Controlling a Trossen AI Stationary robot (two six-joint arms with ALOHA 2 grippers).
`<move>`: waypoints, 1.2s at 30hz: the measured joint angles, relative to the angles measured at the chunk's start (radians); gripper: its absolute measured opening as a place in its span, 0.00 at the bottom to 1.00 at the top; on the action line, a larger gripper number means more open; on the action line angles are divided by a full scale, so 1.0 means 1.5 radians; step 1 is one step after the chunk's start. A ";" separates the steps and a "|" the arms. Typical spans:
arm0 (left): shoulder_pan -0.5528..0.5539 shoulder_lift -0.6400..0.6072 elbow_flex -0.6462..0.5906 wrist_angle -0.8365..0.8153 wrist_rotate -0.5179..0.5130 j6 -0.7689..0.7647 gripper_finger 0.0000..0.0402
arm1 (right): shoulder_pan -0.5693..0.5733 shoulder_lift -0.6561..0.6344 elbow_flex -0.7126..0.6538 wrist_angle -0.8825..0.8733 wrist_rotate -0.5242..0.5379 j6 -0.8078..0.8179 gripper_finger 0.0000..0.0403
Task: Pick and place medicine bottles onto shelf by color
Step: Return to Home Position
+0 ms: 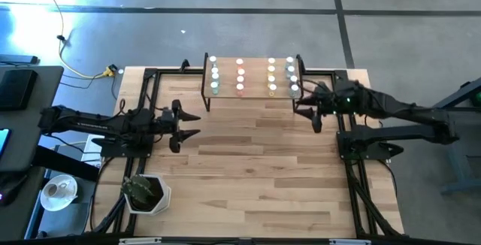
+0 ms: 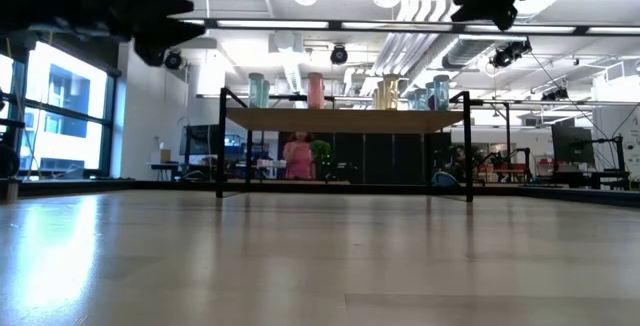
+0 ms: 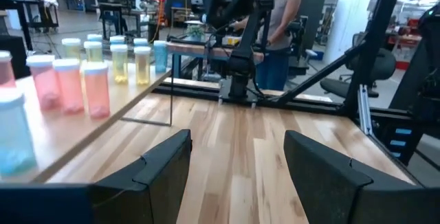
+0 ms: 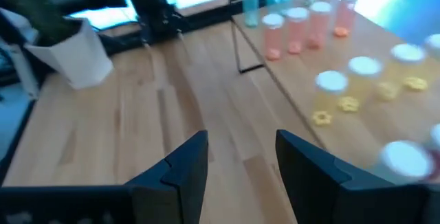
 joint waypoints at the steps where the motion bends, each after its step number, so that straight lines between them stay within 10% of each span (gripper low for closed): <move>1: 0.000 -0.011 -0.015 0.004 0.000 0.000 0.55 | 0.009 -0.012 -0.024 0.024 0.000 0.001 0.40; 18: 0.000 -0.168 -0.114 -0.021 0.039 0.000 0.55 | 0.140 -0.125 -0.367 0.363 0.049 0.025 0.40; 36: 0.000 -0.317 -0.113 -0.055 0.013 0.005 0.55 | 0.194 -0.368 -0.432 0.243 0.095 0.020 0.40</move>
